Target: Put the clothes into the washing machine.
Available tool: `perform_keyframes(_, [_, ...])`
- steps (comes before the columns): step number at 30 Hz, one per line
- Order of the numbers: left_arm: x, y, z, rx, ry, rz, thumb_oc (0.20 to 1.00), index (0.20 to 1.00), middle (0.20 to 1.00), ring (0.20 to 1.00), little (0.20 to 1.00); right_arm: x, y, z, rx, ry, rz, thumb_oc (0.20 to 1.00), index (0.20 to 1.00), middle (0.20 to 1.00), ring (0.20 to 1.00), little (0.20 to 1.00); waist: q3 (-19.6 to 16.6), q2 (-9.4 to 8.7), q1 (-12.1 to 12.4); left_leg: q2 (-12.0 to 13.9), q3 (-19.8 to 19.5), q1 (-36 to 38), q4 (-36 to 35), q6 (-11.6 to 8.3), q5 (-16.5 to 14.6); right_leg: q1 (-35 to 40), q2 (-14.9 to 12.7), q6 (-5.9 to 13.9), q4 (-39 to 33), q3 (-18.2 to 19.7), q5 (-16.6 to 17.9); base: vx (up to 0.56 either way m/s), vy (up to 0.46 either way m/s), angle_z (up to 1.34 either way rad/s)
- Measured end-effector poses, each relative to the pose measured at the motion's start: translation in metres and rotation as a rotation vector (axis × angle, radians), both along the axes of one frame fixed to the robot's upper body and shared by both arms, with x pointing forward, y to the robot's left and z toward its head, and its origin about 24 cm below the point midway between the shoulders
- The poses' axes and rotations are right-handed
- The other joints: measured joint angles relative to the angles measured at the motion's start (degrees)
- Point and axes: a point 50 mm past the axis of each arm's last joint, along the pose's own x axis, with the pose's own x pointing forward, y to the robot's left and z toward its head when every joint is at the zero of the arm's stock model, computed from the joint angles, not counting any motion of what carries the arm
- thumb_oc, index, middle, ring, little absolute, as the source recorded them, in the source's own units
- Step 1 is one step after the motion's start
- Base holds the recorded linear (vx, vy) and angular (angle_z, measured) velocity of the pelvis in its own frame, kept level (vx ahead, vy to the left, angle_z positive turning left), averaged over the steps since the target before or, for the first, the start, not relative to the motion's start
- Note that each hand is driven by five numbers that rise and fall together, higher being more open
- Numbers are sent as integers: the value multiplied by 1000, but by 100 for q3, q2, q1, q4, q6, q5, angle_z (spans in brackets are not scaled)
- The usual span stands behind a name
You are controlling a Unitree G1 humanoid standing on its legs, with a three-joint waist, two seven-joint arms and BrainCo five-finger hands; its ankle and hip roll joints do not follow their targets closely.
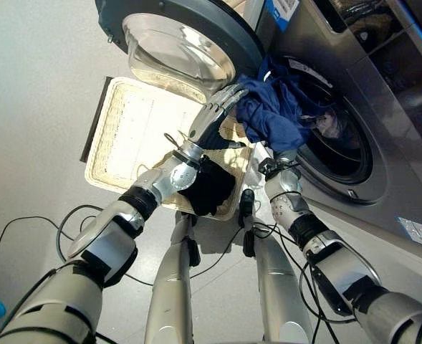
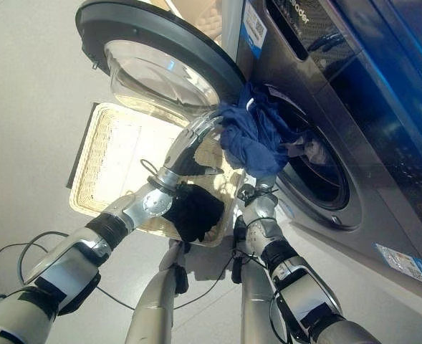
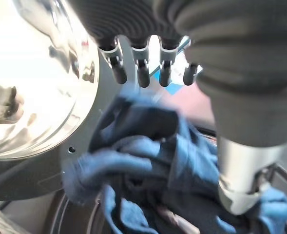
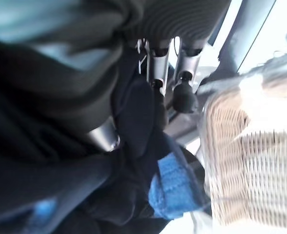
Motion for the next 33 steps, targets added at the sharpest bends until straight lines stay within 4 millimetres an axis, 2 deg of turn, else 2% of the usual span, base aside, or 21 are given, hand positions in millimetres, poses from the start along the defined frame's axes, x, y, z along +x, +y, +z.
perform_keyframes(7, [0, 5, -5, -50, 29, 14, 1000, 1000, 1000, 1000, 1000, 2, -33, -15, 169, 72, -136, 200, 200, 200, 200, 200, -2, 68, 13, 17, 3, 18, -7, -18, -13, 18, 11, -1, -24, 7, 4, -2, 1, 0])
perform_keyframes(13, [-2, 5, -7, -101, 46, -1, 1000, 1000, 1000, 1000, 1000, 5, -61, -11, 259, 94, -255, 200, 200, 200, 200, 200, 0, 203, 41, 17, -4, -5, -33, -12, -7, -4, 0, -3, -31, -9, 3, -3, -21, 1])
perform_keyframes(18, [-6, 5, -3, -177, 53, -42, 1000, 1000, 1000, 1000, 1000, 5, -106, 10, 244, 84, -424, 200, 200, 200, 200, 200, -7, 399, 184, 21, -26, -86, -40, -6, 9, -84, -11, -3, -23, -40, 1, -8, -64, 2])
perform_keyframes(19, [-12, 5, 2, -225, 45, -79, 1000, 1000, 1000, 1000, 1000, 5, -121, 23, 232, 60, -476, 200, 200, 200, 200, 200, -7, 454, 244, 19, -56, -196, -47, -1, 38, -173, -20, -3, -15, -85, 1, -5, -57, 7])
perform_keyframes(20, [-12, 5, 2, -225, 45, -79, 1000, 1000, 1000, 1000, 1000, 5, -121, 23, 232, 60, -476, 200, 200, 200, 200, 200, -7, 454, 244, 19, -56, -196, -47, -1, 38, -173, -20, -3, -15, -85, 1, -3, -69, 8])
perform_keyframes(21, [-19, 3, 5, -251, 41, -123, 1000, 1000, 1000, 1000, 1000, 3, -139, 36, 221, 38, -533, 200, 200, 200, 200, 200, -2, 483, 327, 15, -91, -280, -45, 0, 51, -263, -26, -8, 9, -102, 1, 0, -57, 4])
perform_keyframes(23, [-21, 4, 5, -262, 46, -130, 1000, 1000, 1000, 1000, 1000, 2, -142, 40, 226, 27, -547, 200, 200, 200, 200, 200, -1, 487, 346, 13, -107, -307, -44, 3, 57, -280, -40, -13, 14, -146, -2, 2, -47, 7])
perform_keyframes(24, [-27, 8, 0, -294, 78, -149, 1000, 1000, 1000, 1000, 1000, 1, -151, 52, 254, -5, -580, 200, 200, 200, 200, 200, 4, 503, 377, -14, -184, -344, -57, 4, 63, -301, -70, -31, 16, -220, -19, 8, -89, 8])
perform_keyframes(26, [-36, 9, -8, -324, 116, -176, 1000, 1000, 1000, 1000, 1000, -2, -163, 60, 311, -43, -614, 200, 200, 200, 200, 200, 3, 545, 495, -35, -219, -370, -73, 4, 63, -319, -112, -34, 26, -319, -41, 8, -91, 7])
perform_keyframes(28, [-36, 9, -8, -324, 116, -176, 1000, 1000, 1000, 1000, 1000, -2, -163, 60, 311, -43, -614, 200, 200, 200, 200, 200, 3, 545, 495, -35, -219, -370, -73, 4, 63, -319, -112, -34, 26, -319, -41, 4, -10, 8])
perform_keyframes(29, [-44, 8, -10, -366, 130, -214, 1000, 1000, 1000, 1000, 1000, -9, -179, 67, 406, -100, -666, 200, 200, 200, 200, 200, 11, 653, 558, -53, -290, -437, -69, 11, 72, -340, -145, -40, 42, -405, -66, 8, -20, 15])
perform_keyframes(31, [-44, 8, -10, -366, 130, -214, 1000, 1000, 1000, 1000, 1000, -9, -179, 67, 406, -100, -666, 200, 200, 200, 200, 200, 11, 653, 558, -53, -290, -437, -69, 11, 72, -340, -145, -40, 42, -405, -66, 19, -28, 12])
perform_keyframes(32, [-46, 18, -20, -370, 167, -178, 1000, 1000, 1000, 1000, 1000, -10, -182, 71, 526, -141, -678, 200, 200, 200, 200, 200, 9, 657, 672, -98, -331, -440, -70, 12, 73, -341, -203, -23, 95, -449, -110, 31, -36, 9])
perform_keyframes(33, [-46, 18, -20, -370, 167, -178, 1000, 1000, 1000, 1000, 1000, -10, -182, 71, 526, -141, -678, 200, 200, 200, 200, 200, 9, 657, 672, -98, -331, -440, -70, 12, 73, -341, -203, -23, 95, -449, -110, 40, -60, 14])
